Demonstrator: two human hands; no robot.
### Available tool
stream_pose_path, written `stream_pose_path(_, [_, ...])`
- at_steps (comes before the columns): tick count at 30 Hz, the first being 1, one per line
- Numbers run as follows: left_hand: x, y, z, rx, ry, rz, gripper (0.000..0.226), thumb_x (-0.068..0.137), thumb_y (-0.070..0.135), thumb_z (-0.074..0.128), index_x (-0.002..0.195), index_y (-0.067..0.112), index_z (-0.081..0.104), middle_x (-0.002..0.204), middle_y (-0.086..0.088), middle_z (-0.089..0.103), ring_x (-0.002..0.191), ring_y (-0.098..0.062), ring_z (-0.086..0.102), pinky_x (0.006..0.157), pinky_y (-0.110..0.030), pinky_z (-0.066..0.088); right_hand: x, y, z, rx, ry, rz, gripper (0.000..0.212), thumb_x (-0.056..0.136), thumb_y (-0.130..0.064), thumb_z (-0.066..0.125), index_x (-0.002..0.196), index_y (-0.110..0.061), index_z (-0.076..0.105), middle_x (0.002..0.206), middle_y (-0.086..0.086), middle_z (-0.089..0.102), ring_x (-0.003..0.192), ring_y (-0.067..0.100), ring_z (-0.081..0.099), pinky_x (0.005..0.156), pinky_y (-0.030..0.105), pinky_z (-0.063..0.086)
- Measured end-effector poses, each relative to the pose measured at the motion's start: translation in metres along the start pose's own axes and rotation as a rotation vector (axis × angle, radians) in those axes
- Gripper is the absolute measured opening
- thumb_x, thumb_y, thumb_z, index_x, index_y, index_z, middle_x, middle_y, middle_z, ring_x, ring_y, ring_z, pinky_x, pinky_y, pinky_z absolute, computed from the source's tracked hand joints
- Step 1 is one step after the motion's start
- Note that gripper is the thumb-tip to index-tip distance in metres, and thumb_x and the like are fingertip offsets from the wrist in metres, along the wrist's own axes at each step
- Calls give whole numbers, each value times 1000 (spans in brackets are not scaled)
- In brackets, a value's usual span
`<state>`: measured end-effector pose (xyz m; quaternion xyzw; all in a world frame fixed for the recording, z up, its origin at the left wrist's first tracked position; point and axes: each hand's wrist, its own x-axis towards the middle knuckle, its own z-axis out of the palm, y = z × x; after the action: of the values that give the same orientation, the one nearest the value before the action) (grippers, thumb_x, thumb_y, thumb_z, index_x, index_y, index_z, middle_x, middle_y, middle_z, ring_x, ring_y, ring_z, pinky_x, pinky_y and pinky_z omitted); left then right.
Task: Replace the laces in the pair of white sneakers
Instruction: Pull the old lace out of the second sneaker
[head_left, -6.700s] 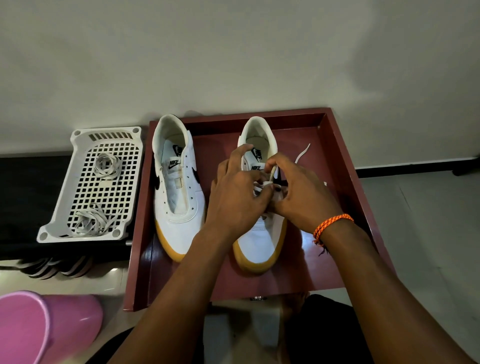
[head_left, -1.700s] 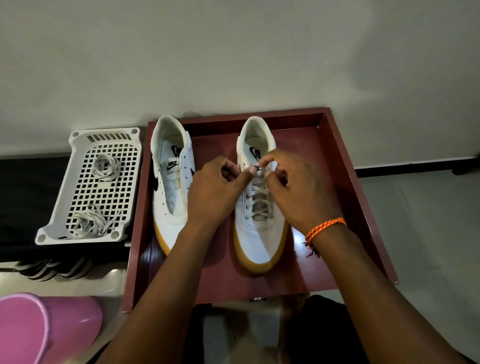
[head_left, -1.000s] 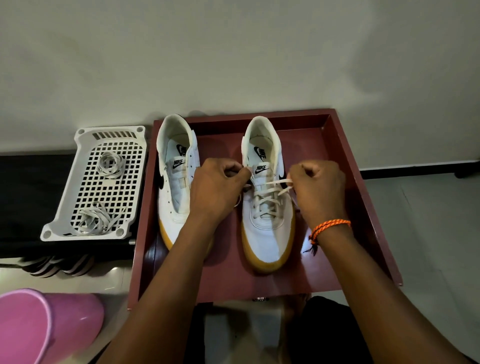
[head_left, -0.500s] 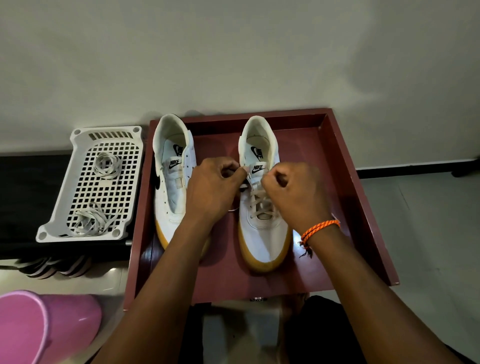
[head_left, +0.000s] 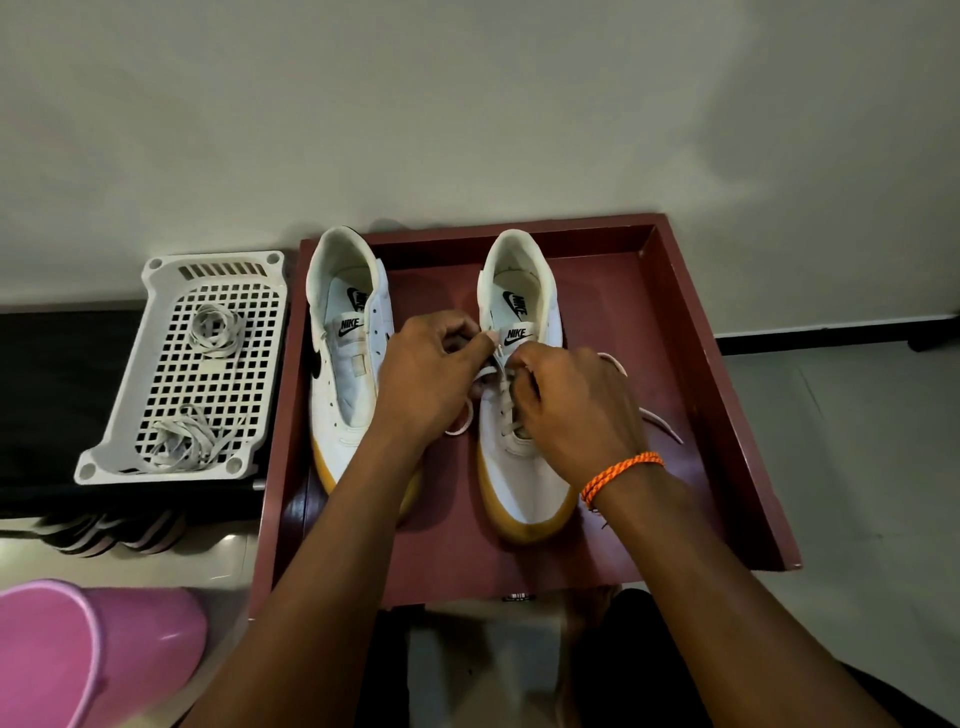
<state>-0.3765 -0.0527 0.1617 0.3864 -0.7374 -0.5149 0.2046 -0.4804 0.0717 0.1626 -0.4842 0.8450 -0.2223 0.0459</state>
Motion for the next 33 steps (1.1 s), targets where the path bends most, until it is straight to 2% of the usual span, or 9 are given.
stream_pose_path(4, [0,2,0,18,-10,5,26,101,30,71,80,14,73,65,-2,73,51,-23,68,62,-44,59,10,7,-10,259,3,140,27,87,-36,50,79,-18,69,65,0,66,62,23,62,60,42,53])
stream_pose_path(8, [0,2,0,7,-11,-24,25,101,29,71,82,13,74,67,-2,75,51,-19,66,59,-33,52,17,23,-32,301,215,235,27,82,-35,51,68,-18,67,58,-4,64,55,14,62,55,37,52])
stream_pose_path(10, [0,1,-1,6,-14,-21,25,101,29,71,81,15,74,67,0,75,52,-20,67,61,-35,54,16,27,-35,287,260,225,20,86,-26,56,75,-22,72,62,-6,67,57,13,63,57,37,54])
stream_pose_path(13, [-1,2,-1,10,-10,-23,24,101,29,71,81,15,74,66,1,75,53,-18,71,63,-38,58,11,18,-23,311,143,134,22,91,-26,56,99,-26,77,64,-8,65,59,11,62,60,34,51])
stream_pose_path(16, [-2,4,-1,-3,-7,-31,24,101,28,72,82,14,74,67,-1,75,54,-18,72,59,-37,59,7,5,-9,200,76,78,28,94,-31,51,117,-27,67,66,-2,61,66,26,62,63,40,51])
stream_pose_path(23, [-2,4,-1,-17,-15,-38,22,102,27,71,84,14,74,67,-1,74,55,-19,72,59,-38,59,2,5,-5,178,38,1,27,95,-28,51,119,-35,61,58,-8,49,66,24,57,62,42,50])
stream_pose_path(25, [-2,4,-1,-15,-15,-39,22,102,27,72,84,14,75,68,-1,75,56,-20,73,60,-39,59,1,6,-1,121,16,-4,20,98,-26,53,111,-31,68,61,-10,41,70,22,55,60,35,41])
stream_pose_path(27, [-1,4,-1,-13,-26,-47,23,101,29,72,84,14,74,69,-1,75,57,-21,73,62,-48,62,2,8,-1,64,-8,9,15,97,-25,55,87,-23,65,61,-8,42,66,22,54,58,34,35])
stream_pose_path(33, [-2,6,-3,-44,-48,-69,25,102,27,71,86,8,73,63,-1,71,51,-18,69,67,-61,62,14,20,-20,257,97,188,36,83,-39,53,71,-10,72,59,8,64,55,24,63,53,40,52])
